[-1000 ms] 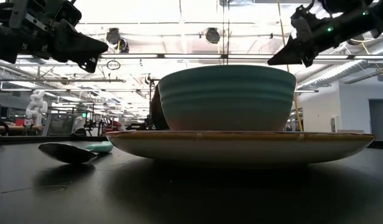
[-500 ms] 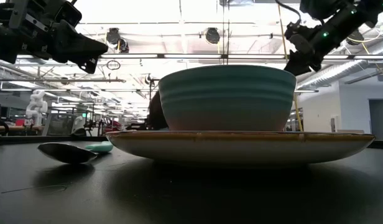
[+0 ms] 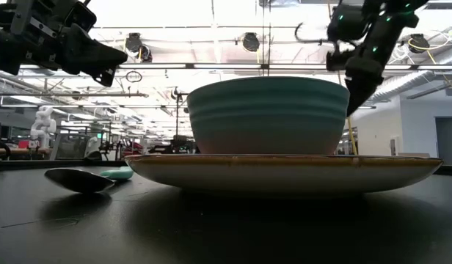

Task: Set table place
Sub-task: Put the light blue fork on the orange plate to the right of the green bowl

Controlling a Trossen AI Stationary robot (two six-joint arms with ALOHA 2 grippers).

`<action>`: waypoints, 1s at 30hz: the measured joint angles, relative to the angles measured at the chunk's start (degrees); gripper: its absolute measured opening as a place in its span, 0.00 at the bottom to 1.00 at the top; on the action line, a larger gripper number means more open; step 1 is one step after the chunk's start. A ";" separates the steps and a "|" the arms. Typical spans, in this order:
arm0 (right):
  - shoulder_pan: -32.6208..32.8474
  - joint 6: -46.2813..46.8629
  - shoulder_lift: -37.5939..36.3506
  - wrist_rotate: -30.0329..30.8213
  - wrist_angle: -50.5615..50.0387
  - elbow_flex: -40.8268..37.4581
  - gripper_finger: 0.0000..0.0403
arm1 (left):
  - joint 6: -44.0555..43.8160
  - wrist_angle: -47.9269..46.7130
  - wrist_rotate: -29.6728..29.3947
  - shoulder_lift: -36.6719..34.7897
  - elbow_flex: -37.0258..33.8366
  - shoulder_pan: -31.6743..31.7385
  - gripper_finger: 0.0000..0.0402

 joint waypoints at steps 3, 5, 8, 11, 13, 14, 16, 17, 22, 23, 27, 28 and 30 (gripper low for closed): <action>-1.20 2.78 2.94 0.10 -0.78 0.04 0.00 | -0.21 0.00 0.00 0.00 0.00 0.00 0.06; -1.81 4.87 4.38 0.17 -0.73 0.04 0.00 | -0.21 -0.03 0.00 0.00 0.00 0.00 0.06; -2.50 9.87 5.95 0.18 -0.68 0.04 0.00 | -0.23 -0.56 0.00 0.00 0.00 0.00 0.06; -2.77 15.04 7.00 0.19 -1.72 0.04 0.00 | -0.39 -1.34 0.00 0.00 0.00 0.00 0.06; -2.75 17.95 7.52 0.19 -2.65 0.04 0.00 | -0.41 -1.73 0.00 0.00 0.00 0.00 0.06; -2.75 19.13 7.67 0.19 -2.77 0.04 0.00 | -0.41 -1.94 0.00 0.00 0.00 0.00 0.06; -2.75 21.70 7.72 0.19 -2.78 0.04 0.00 | -0.26 -2.22 0.00 0.00 0.00 0.00 0.06; -2.75 23.17 7.72 0.19 -2.82 0.04 0.00 | -0.19 -2.23 0.00 0.00 0.00 0.00 0.06; -2.75 25.98 7.72 0.10 -3.45 0.04 0.00 | -0.09 -2.20 0.00 0.00 0.00 0.01 0.06; -2.75 25.98 7.72 0.08 -3.49 0.04 0.00 | 0.09 -2.20 0.00 0.00 0.00 0.00 0.06; -2.75 26.20 7.72 0.08 -2.92 0.04 0.00 | 0.27 -2.14 0.00 0.00 0.00 0.00 0.06; -2.75 26.21 7.72 0.08 -2.57 0.04 0.00 | 0.27 -2.09 0.00 0.00 0.00 0.00 0.06; -2.74 26.58 7.72 0.06 -1.87 0.04 0.00 | 0.29 -2.07 0.00 0.00 0.00 0.00 0.06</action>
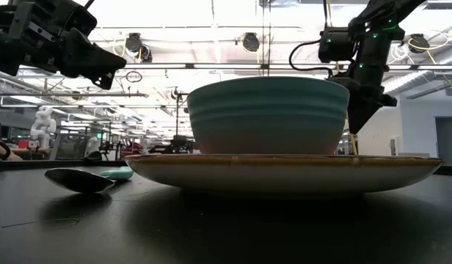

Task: Set table place
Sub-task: Put the light blue fork on the orange plate to the right of the green bowl

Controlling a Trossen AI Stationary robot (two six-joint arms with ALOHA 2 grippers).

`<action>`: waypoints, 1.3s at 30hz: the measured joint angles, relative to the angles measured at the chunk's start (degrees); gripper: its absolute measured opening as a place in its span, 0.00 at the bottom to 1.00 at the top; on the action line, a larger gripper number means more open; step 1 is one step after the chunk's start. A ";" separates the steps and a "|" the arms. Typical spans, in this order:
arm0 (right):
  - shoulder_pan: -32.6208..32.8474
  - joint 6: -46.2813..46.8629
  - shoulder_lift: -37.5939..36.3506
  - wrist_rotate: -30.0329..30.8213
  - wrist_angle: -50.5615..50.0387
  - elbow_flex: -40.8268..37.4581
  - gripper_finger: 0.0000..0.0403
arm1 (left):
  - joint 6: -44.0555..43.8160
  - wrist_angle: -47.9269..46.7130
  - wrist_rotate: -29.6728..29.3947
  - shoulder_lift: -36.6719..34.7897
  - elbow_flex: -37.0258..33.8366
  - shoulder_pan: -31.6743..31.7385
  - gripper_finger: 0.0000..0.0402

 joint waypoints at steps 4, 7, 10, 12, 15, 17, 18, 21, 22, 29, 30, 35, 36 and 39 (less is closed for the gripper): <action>0.04 -9.90 0.00 -0.10 0.22 0.00 0.00 | 0.37 -0.02 0.00 0.00 0.00 0.00 0.06; 0.60 -25.40 0.00 -0.12 -1.35 0.00 0.00 | 1.38 -0.03 -0.02 0.00 0.00 0.00 0.06; 1.47 -36.67 0.00 0.40 -2.15 0.00 0.00 | 1.57 -0.02 -0.02 0.00 0.00 0.00 0.06; 2.00 -44.60 0.00 0.44 -2.27 0.00 0.00 | 1.59 -0.04 -0.02 0.00 0.00 0.00 0.06; 3.23 -56.75 0.00 0.44 -2.64 0.00 0.00 | 1.59 -0.04 -0.02 0.00 0.00 0.01 0.06; 4.35 -64.47 0.00 0.44 -2.74 0.00 0.00 | 1.71 -0.04 -0.02 0.00 0.00 0.00 0.06; 4.90 -68.26 0.00 0.44 -2.77 0.00 0.00 | 1.89 -0.05 -0.02 0.00 0.00 0.01 0.06; 6.07 -77.55 0.00 1.24 -2.65 0.00 0.00 | 1.92 -0.04 -0.57 0.00 0.00 0.00 0.06; 6.40 -79.40 0.00 1.99 -2.44 0.00 0.00 | 1.92 -0.04 -1.22 0.00 0.00 0.00 0.06; 6.61 -81.28 0.00 2.93 0.68 0.00 0.00 | 1.74 -0.02 -6.02 0.00 0.00 0.00 0.06; 6.61 -81.73 0.00 2.93 0.41 0.00 0.00 | 1.75 -0.04 -6.27 0.00 0.00 0.02 0.06; 6.18 -82.47 -0.02 1.63 -0.90 -0.66 0.02 | 1.75 -0.03 -6.62 0.00 0.00 0.00 0.06; 5.95 -83.08 -0.02 1.57 -0.87 -1.34 0.03 | 1.76 -0.02 -6.72 0.00 0.00 0.00 0.06; 5.43 -84.31 0.00 1.56 0.24 -4.11 0.08 | 1.92 -0.02 -7.56 0.00 0.00 0.03 0.06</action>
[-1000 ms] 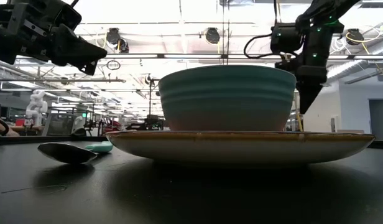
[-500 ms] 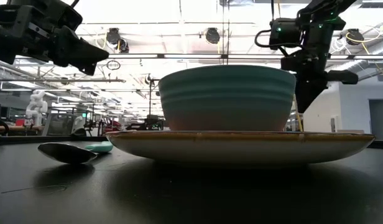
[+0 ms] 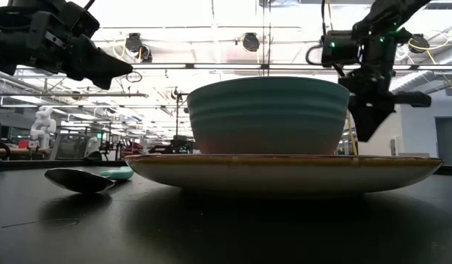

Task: Set table place
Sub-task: Put the light blue fork on the orange plate to the right of the green bowl

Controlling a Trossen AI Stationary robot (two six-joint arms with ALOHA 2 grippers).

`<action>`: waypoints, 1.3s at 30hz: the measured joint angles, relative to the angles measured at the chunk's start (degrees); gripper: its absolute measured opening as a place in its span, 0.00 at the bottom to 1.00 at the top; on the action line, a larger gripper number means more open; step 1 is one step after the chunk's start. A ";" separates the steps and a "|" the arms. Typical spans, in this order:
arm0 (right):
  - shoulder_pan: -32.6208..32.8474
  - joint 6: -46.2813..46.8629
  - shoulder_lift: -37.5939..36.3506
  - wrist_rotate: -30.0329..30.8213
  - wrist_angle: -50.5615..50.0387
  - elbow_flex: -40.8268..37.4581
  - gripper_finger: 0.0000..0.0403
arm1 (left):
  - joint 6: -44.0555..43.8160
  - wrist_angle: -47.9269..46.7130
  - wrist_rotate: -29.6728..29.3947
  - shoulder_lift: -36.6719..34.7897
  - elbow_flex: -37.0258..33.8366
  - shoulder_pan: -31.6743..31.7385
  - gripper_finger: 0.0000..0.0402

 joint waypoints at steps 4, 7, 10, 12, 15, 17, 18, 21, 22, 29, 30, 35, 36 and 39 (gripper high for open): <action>-0.06 -1.86 0.00 0.19 1.62 -2.61 0.17 | 0.63 0.00 -0.04 0.00 0.00 0.08 0.06; -0.16 -2.13 0.00 1.12 2.73 -2.95 0.24 | 1.04 0.00 -0.04 0.00 0.00 0.08 0.06; -0.15 -4.09 0.00 1.62 3.85 -3.84 0.31 | 1.04 0.00 -0.04 0.00 0.00 0.08 0.06; -0.12 -6.62 0.00 1.64 4.18 -4.57 0.34 | 0.96 0.00 -0.02 0.00 0.00 0.08 0.06; -0.12 -9.04 0.00 3.29 5.40 -5.58 0.38 | 0.79 -0.05 -0.04 0.00 0.00 0.08 0.06; -0.15 -10.11 0.00 4.64 6.60 -6.01 0.40 | 0.79 -0.09 -0.03 0.00 0.00 0.08 0.06; -0.16 -11.17 0.00 4.71 6.95 -6.26 0.40 | 0.79 -0.11 -0.04 0.00 0.00 0.08 0.06; -0.12 -14.40 0.00 4.65 7.78 -7.38 0.41 | 0.92 -0.13 -0.04 0.00 0.00 0.08 0.06; -0.12 -15.21 0.00 4.65 8.24 -7.74 0.41 | 0.90 -0.13 -0.04 0.00 0.00 0.08 0.06; -0.12 -19.00 0.00 4.65 9.87 -8.30 0.41 | 1.07 -0.16 -0.03 0.00 0.00 0.08 0.06; -0.12 -19.71 0.00 4.64 10.10 -8.28 0.41 | 1.07 -0.17 -0.04 0.00 0.00 0.08 0.06; -0.12 -22.72 0.80 4.49 10.89 -8.28 0.41 | 0.99 -0.17 -0.02 0.00 0.00 0.08 0.06; -0.12 -22.93 1.07 4.49 10.87 -8.29 0.41 | 0.91 -0.17 -0.04 0.00 0.00 0.08 0.06; -0.12 -24.01 2.36 4.48 10.88 -8.28 0.41 | 0.87 -0.28 -0.02 -0.02 0.00 0.08 0.06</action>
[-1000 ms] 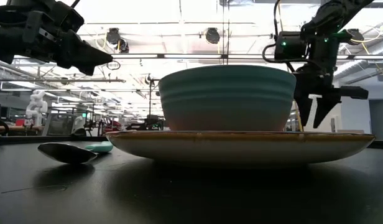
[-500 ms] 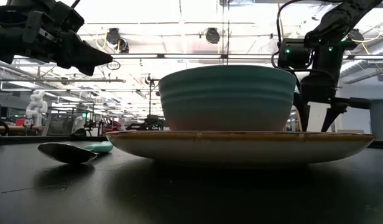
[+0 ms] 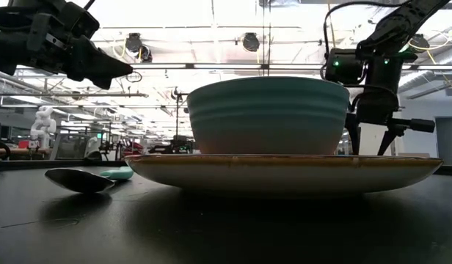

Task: Set table place
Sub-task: Put the light blue fork on the orange plate to the right of the green bowl

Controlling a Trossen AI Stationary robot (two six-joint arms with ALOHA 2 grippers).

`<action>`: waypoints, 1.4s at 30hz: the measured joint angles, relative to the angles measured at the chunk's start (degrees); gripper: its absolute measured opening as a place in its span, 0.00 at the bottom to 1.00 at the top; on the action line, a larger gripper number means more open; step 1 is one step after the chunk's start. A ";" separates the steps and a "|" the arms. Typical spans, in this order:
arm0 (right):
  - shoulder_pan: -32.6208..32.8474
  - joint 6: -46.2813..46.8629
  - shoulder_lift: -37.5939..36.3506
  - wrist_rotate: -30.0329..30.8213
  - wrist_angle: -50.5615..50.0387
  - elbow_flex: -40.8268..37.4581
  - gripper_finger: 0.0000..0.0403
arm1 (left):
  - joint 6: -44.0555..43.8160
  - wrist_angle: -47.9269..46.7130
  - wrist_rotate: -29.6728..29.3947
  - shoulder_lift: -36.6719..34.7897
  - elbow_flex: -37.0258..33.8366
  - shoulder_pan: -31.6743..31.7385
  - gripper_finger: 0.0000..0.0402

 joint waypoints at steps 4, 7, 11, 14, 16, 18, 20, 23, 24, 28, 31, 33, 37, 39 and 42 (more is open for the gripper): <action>0.00 -0.37 1.13 0.23 0.47 0.00 0.41 | -0.09 -0.27 -0.02 0.02 0.00 0.00 0.06; -0.02 -0.86 1.85 0.26 0.20 0.00 0.41 | -0.09 -0.27 0.00 0.01 0.00 0.00 0.06; -0.02 -3.01 3.20 1.39 -0.10 0.00 0.41 | -0.13 -0.32 0.00 0.00 0.00 0.00 0.06; -0.02 -3.75 4.09 2.31 0.07 0.00 0.41 | -0.17 -0.72 0.00 0.02 0.00 0.00 0.06; -0.07 -4.33 4.57 3.14 0.13 0.00 0.41 | -0.16 -1.05 0.00 0.02 0.00 0.00 0.06; -0.09 -4.80 5.04 3.19 0.61 0.00 0.41 | -0.09 -1.41 0.00 0.00 0.00 0.01 0.06; -0.14 -4.73 5.49 3.19 1.03 0.00 0.41 | -0.09 -1.59 0.01 0.00 0.00 0.00 0.06; -0.15 -4.77 6.41 3.19 1.81 0.00 0.41 | -0.09 -1.58 0.02 0.00 0.00 0.00 0.06; -0.15 -4.85 6.76 3.21 2.23 0.02 0.41 | -0.12 -1.57 0.02 0.00 0.00 0.00 0.06; -0.13 -5.26 8.10 3.45 3.07 0.19 0.41 | -0.32 -1.56 0.04 0.00 0.00 0.00 0.06; -0.13 -5.30 8.52 3.46 3.16 0.20 0.41 | -0.97 -1.56 0.04 0.00 0.00 0.00 0.06; -0.13 -5.30 8.54 3.45 3.22 0.17 0.41 | -1.05 -1.56 0.04 0.00 0.00 0.00 0.06; -0.13 -4.83 8.56 3.43 3.17 0.15 0.37 | -1.07 -1.56 0.04 0.00 0.00 0.00 0.06; -0.13 -4.79 8.59 3.43 2.96 0.11 0.33 | -1.08 -1.56 0.04 0.00 0.00 0.00 0.06; -0.13 -4.67 8.61 3.42 2.59 0.07 0.25 | -1.09 -1.58 0.06 0.00 0.00 0.00 0.06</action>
